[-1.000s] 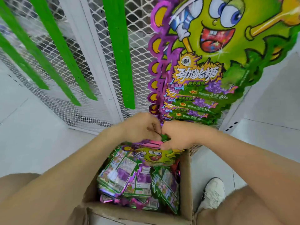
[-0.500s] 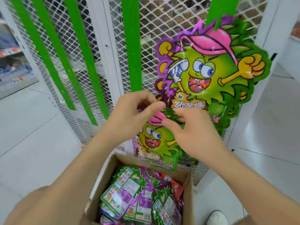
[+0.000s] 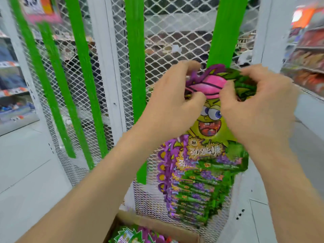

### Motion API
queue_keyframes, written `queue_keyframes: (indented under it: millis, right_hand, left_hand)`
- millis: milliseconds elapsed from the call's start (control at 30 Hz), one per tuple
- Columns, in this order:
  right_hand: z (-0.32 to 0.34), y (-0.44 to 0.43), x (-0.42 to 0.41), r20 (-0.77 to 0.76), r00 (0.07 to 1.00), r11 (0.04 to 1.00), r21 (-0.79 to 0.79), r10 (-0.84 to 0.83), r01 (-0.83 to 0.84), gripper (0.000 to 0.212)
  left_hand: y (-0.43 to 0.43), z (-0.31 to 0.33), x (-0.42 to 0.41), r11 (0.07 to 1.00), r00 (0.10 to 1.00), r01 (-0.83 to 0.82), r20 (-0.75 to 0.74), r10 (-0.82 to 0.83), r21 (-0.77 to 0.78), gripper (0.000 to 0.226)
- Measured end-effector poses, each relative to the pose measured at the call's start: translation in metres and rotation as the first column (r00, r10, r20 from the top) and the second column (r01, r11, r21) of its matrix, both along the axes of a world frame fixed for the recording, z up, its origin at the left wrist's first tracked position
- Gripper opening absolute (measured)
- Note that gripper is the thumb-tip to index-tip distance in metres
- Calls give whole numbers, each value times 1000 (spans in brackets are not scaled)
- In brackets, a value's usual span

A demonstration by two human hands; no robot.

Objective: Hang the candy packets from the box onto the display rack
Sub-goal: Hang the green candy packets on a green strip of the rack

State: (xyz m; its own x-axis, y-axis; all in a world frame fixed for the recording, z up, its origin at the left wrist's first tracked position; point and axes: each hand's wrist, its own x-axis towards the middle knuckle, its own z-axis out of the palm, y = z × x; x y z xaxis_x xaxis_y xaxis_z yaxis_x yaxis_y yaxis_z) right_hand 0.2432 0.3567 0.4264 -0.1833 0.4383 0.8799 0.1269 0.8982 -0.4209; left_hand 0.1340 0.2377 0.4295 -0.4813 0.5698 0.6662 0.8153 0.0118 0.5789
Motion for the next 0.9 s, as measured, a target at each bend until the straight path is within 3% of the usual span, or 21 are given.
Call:
queue_keyframes:
  millis: [200,400,600,900]
  right_hand:
    - [12,15,-7,-70,997,997,-62,34,-38,19]
    - [22,11,-6,-133,985,985,-115,109,-125,24]
    - [25,7,-8,-207,965,973,-127,164,-192,26]
    - [22,2,-17,-241,954,966,-140,178,-216,25]
  left_hand:
    - [17,23,-12,998,977,56,208,-53,-6,53]
    - [14,43,-12,976,934,208,308,-180,-61,11]
    - [14,48,-14,961,905,254,378,-196,-109,27]
    - [17,34,-13,972,885,227,401,-235,67,30]
